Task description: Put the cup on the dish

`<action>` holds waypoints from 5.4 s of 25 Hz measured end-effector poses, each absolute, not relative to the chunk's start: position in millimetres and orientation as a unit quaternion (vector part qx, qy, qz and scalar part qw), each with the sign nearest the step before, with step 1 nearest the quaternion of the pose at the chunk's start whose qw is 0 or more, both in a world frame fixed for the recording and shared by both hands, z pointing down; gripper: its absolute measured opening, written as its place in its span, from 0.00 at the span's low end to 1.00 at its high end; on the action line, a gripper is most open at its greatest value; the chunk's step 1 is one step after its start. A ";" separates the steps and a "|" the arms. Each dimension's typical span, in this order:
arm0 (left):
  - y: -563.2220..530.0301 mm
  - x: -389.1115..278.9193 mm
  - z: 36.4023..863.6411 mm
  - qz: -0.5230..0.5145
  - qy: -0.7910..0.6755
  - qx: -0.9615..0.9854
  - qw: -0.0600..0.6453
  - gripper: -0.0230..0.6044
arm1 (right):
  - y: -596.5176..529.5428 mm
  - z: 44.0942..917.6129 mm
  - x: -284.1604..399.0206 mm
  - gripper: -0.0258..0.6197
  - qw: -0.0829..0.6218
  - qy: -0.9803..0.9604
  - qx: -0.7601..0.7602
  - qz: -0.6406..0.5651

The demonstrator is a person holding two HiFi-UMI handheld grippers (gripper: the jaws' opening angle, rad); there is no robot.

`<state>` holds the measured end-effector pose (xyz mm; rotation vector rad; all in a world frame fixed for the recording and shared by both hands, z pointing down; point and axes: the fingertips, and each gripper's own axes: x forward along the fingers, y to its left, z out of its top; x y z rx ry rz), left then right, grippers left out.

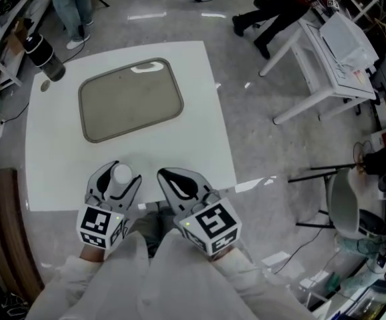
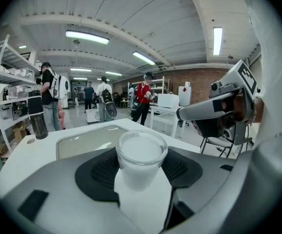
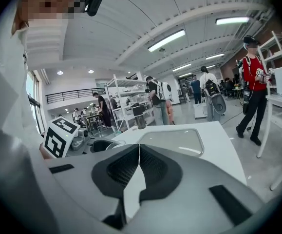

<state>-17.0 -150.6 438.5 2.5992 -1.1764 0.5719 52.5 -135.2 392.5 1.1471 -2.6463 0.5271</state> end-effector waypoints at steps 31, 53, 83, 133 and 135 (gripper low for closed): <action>-303.2 -46.2 405.2 0.156 -0.410 0.893 0.101 0.47 | -278.6 365.8 7.4 0.06 0.073 -0.912 0.377 0.141; -443.9 -61.9 475.2 0.182 -0.358 0.908 0.118 0.47 | -395.4 430.7 -22.0 0.06 0.095 -0.884 0.416 0.194; -439.0 -41.8 524.6 0.213 -0.321 0.914 0.129 0.47 | -397.6 465.2 -13.7 0.06 0.114 -0.868 0.422 0.236; -239.2 -29.9 357.8 0.102 -0.398 0.907 0.095 0.32 | -231.8 335.2 41.3 0.06 0.047 -0.914 0.386 0.117; -226.4 -25.6 342.3 0.091 -0.403 0.907 0.079 0.29 | -218.4 332.1 40.6 0.06 0.049 -0.918 0.378 0.109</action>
